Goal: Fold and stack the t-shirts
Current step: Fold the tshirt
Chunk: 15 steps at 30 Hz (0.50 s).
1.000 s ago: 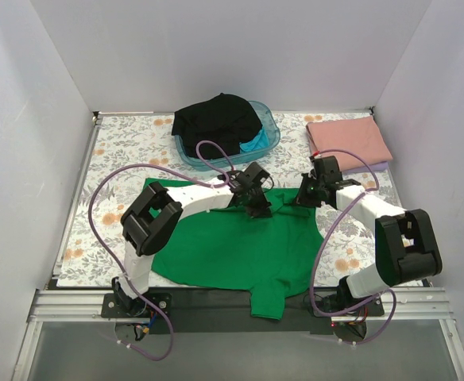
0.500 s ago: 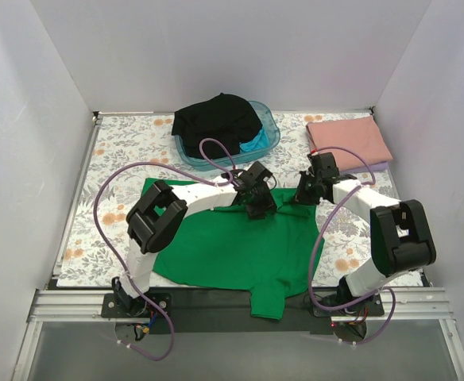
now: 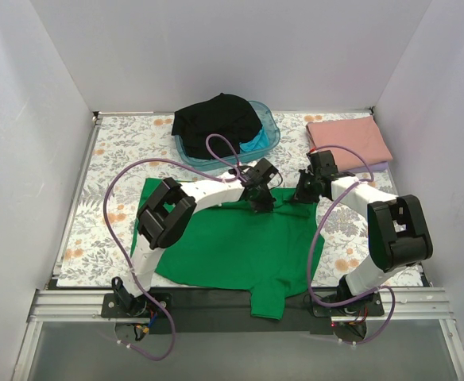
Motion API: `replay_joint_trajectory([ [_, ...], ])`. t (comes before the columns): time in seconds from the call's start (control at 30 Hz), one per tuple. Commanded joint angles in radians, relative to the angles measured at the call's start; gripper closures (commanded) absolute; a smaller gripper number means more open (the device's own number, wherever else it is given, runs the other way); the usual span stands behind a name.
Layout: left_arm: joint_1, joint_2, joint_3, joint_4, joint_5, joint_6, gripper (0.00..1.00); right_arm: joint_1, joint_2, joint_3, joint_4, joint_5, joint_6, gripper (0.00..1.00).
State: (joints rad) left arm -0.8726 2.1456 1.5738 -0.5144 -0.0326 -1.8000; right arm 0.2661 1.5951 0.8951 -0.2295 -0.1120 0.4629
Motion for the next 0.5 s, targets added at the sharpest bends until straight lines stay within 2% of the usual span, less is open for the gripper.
replay_joint_trajectory([
  [0.0,0.001,-0.029,0.019,-0.026,-0.012,0.008,1.00,-0.010,-0.007,0.022,0.009,-0.003,-0.018,0.99],
  [0.23,0.003,-0.111,-0.057,-0.009,0.031,0.008,1.00,-0.010,-0.043,0.005,0.004,-0.008,-0.024,0.99],
  [0.47,0.001,-0.150,-0.126,0.045,0.171,0.031,1.00,-0.010,-0.112,-0.045,-0.017,-0.002,-0.035,0.99],
])
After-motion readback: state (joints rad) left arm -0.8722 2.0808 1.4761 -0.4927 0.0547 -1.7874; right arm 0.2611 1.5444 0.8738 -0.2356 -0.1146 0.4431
